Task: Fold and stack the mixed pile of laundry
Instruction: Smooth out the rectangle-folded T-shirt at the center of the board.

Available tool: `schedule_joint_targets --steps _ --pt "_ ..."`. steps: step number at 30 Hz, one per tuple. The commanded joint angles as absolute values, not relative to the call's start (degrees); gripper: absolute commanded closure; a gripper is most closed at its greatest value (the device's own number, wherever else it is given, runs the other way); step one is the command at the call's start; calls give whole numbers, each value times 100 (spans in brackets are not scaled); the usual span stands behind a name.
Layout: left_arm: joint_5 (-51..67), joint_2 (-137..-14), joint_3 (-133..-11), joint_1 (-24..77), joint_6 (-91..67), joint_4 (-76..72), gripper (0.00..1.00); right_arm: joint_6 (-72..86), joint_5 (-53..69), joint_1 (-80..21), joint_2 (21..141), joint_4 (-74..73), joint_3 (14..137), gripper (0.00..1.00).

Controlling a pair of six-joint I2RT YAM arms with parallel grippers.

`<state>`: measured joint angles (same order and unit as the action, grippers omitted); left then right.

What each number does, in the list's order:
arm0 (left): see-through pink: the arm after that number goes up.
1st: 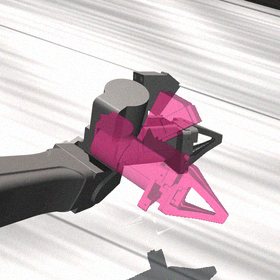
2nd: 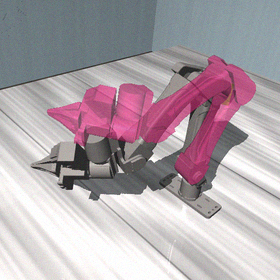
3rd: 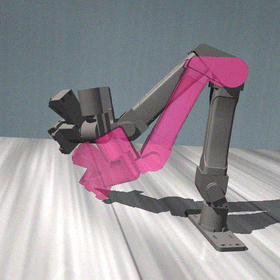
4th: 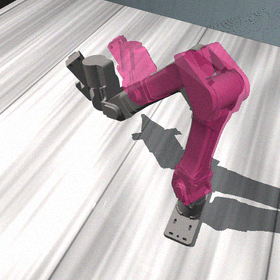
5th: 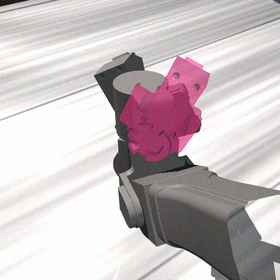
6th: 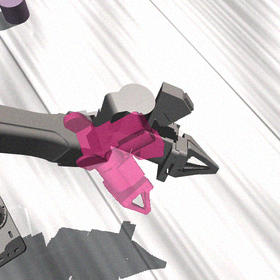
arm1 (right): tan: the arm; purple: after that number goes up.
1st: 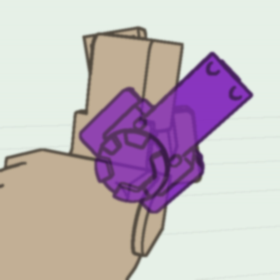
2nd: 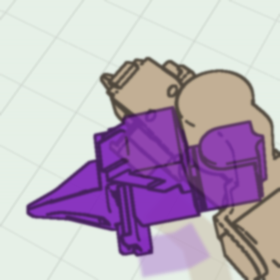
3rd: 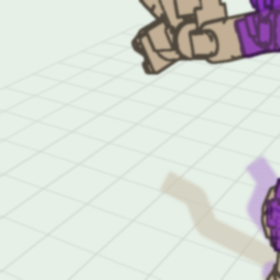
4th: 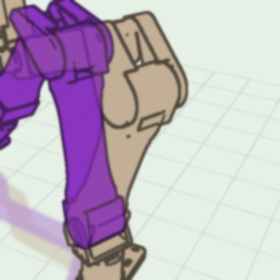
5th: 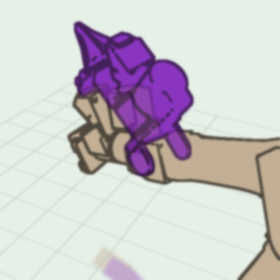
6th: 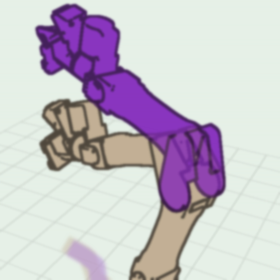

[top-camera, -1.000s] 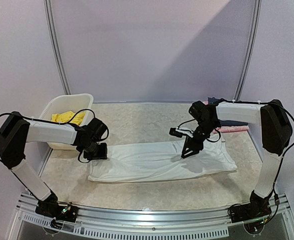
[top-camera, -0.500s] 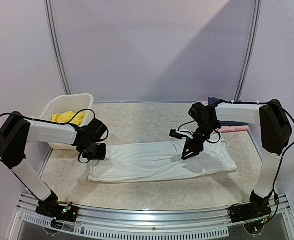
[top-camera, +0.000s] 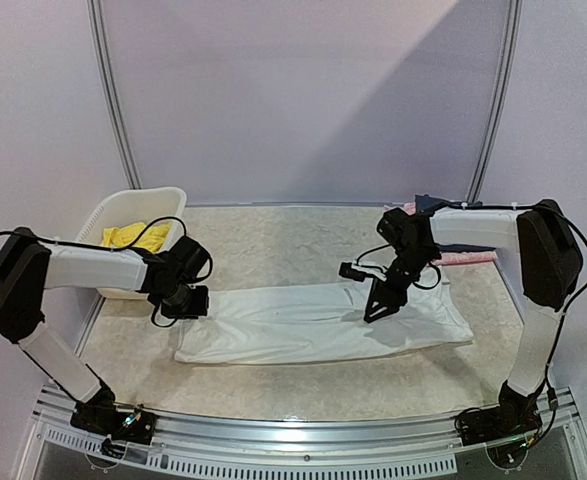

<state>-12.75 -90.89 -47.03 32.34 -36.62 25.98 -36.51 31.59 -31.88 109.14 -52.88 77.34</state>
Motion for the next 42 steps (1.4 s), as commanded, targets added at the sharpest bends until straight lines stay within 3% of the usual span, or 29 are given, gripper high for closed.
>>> schedule_joint_targets --steps 1,10,21,25,31,33,36,42 --pt "-1718 -8145 -4596 3171 -3762 2967 100 -3835 3006 -3230 11097 -5183 7503 64" --pt "-1605 -7569 -4258 3182 -3858 3325 100 -3848 2490 -3225 11424 -4904 7347 63" --pt "-1968 -8977 -4850 3173 -3629 3237 99 -3653 2227 -3224 11708 -4825 7352 62" --pt "-1986 -8983 -5038 3201 -3735 3458 72 -3609 2169 -3206 11543 -4890 7348 62" --pt "-2447 -8027 -5691 3760 -3431 4303 51 -3357 2167 -2789 10395 -5102 7341 56" --pt "-2463 -7890 -5887 3939 -3110 4421 49 -3326 2193 -2541 10071 -5224 7363 55" --pt "-2152 -8102 -6045 4026 -2728 4629 49 -3307 2139 -2147 9787 -5381 7343 54" --pt "-1826 -8855 -5712 4370 -3043 4449 61 -3344 1138 -1686 9879 -5070 6919 56"
